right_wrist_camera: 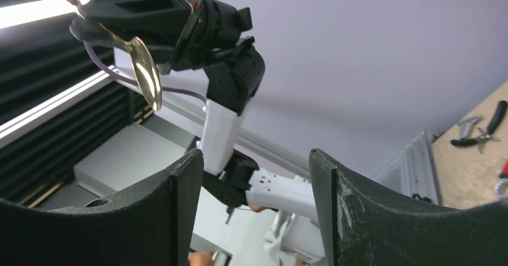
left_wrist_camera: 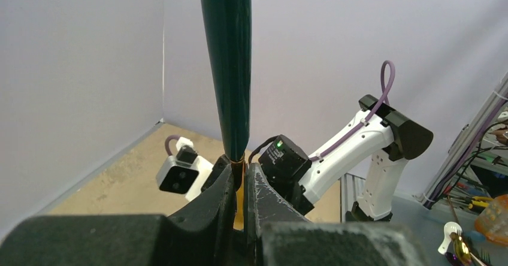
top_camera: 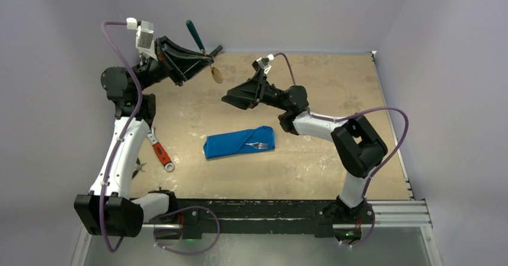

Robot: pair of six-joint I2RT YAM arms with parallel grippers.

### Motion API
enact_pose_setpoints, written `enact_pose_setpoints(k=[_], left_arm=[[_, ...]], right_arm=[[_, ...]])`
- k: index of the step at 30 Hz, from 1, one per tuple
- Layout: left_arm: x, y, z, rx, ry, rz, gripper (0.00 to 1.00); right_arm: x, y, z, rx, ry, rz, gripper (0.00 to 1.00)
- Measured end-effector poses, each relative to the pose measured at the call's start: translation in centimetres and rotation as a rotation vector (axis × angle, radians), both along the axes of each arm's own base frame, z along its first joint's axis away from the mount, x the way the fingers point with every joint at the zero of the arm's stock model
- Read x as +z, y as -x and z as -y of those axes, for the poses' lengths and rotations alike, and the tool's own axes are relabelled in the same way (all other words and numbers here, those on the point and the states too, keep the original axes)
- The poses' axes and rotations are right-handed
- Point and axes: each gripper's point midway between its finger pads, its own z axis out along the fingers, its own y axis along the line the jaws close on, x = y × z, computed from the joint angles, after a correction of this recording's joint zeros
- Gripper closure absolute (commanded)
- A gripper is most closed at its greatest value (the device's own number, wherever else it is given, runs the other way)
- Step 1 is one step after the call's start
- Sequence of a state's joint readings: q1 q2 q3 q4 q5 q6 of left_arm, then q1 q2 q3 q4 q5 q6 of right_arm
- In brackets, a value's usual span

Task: Fold the napkin into a case and place the utensils inside
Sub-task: Pass from the left arm to the right

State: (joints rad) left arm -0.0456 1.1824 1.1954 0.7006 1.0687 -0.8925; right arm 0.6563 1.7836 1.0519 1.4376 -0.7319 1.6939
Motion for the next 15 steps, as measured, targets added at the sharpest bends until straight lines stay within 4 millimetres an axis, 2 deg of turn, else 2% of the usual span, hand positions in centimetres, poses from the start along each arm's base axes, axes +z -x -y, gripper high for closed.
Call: enact_pose_setpoints(k=[3, 10, 15], left_arm=[[0.0, 0.2, 0.1, -0.005, 0.007, 0.003, 1.00], [-0.3, -0.1, 0.0, -0.001, 0.029, -0.021, 1.00], [0.0, 0.1, 0.1, -0.002, 0.038, -0.009, 1.00]], right_arm=[[0.8, -0.6, -0.5, -0.003, -0.034, -0.040, 0.33], [5.1, -1.5, -0.4, -0.026, -0.162, -0.035, 0.37], [5.9, -2.3, -1.1, -0.024, -0.193, -0.042, 0.43]])
